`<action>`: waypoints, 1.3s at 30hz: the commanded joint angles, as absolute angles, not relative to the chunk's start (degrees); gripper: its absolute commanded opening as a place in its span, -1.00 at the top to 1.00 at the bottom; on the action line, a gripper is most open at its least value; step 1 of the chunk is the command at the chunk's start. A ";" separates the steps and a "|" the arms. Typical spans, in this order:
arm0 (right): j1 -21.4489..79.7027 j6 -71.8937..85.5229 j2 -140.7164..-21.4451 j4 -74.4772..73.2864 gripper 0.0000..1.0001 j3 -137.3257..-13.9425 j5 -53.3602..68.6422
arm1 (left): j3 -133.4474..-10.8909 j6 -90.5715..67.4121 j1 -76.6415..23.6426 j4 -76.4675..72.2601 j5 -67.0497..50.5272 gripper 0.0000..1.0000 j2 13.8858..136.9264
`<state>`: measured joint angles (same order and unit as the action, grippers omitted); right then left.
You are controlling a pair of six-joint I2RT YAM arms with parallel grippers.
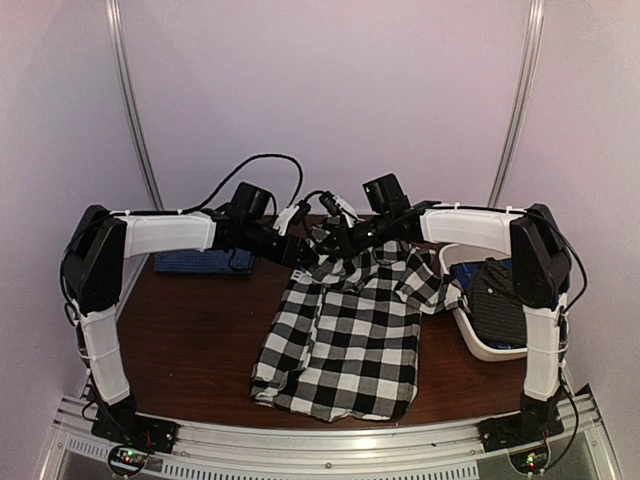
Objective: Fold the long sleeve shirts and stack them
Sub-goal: Pass from the right arm to the left, then fold the sleeve of the 1/3-folded shirt.
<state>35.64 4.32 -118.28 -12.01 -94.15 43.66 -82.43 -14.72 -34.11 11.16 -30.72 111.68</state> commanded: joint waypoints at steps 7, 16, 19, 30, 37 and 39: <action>35.82 5.38 -114.84 -10.79 1.00 -94.47 39.60 | -83.33 -16.64 -33.75 5.26 -38.59 0.96 112.04; 35.18 9.20 -113.85 -8.97 0.22 -94.13 32.18 | -75.72 -29.10 -34.16 -1.28 -36.72 1.00 106.50; 34.98 10.67 -112.01 -8.01 -0.13 -93.05 28.32 | -73.96 -35.13 -34.36 -1.82 -33.91 1.00 105.16; 34.39 15.36 -106.37 -9.10 -0.42 -86.68 13.26 | -66.55 -57.00 -34.45 -3.03 -23.40 1.00 98.33; 34.75 17.29 -102.83 -5.70 -0.42 -76.39 11.41 | -66.02 -63.48 -32.50 -5.62 -20.34 1.00 98.02; 34.85 17.59 -102.12 -5.23 -0.42 -74.46 10.97 | -65.35 -66.58 -32.03 -7.33 -20.41 1.00 97.64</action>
<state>34.61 15.97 -105.25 -7.70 -77.80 13.89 -66.67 -59.42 -33.67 -1.26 -22.20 99.63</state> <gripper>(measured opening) 0.711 0.008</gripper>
